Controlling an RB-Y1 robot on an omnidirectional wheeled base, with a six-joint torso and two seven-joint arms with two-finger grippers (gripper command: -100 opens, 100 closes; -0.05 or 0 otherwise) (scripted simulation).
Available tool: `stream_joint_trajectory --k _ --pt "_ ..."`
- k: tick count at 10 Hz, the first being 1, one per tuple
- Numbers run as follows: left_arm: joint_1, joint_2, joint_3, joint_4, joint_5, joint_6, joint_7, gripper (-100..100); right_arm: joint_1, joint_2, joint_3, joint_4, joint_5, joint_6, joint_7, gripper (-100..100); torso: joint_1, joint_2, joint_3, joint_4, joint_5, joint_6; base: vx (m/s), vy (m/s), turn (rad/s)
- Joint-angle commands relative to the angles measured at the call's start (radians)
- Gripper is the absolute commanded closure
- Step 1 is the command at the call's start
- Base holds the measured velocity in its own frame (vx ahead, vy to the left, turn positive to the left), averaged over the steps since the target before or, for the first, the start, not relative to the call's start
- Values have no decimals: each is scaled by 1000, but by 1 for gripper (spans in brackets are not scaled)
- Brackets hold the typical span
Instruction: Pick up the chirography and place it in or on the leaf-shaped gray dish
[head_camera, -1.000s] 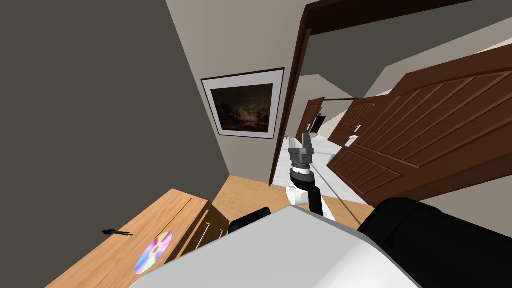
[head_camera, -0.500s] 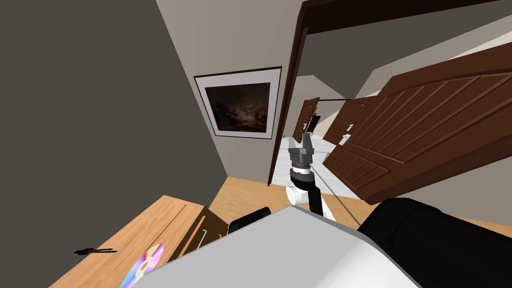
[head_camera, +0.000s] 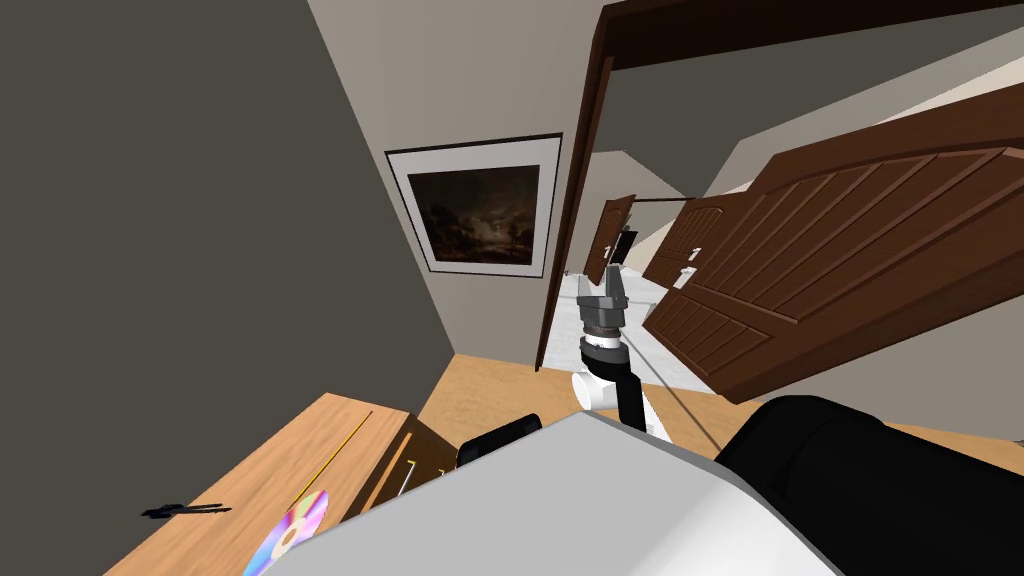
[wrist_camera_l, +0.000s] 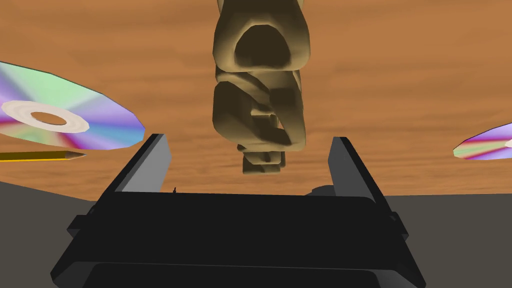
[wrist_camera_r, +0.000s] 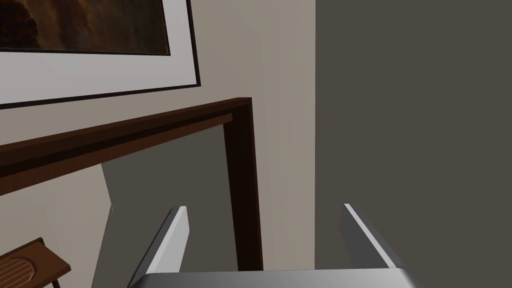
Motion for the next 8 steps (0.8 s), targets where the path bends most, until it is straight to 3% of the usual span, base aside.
stream_joint_trajectory --k 1,5,6,7,8 --pt "0 0 0 0 0 0 0 100 0 0 0 0 0 0 0 0 0 0 0 0 0 0 0 0 0" --pt "0 0 0 0 0 0 0 100 0 0 0 0 0 0 0 0 -1 -1 0 0 0 0 0 0 0" --pt "0 0 0 0 0 0 0 0 0 0 0 0 0 0 0 0 -1 -1 0 0 0 0 0 0 0" --pt "17 7 13 -32 17 18 -8 100 0 0 0 0 0 0 0 0 -1 -1 0 0 0 0 1 -25 57" --pt "25 10 19 -51 24 28 -11 100 0 0 0 0 0 0 0 0 -3 0 0 0 0 0 3 -37 54"
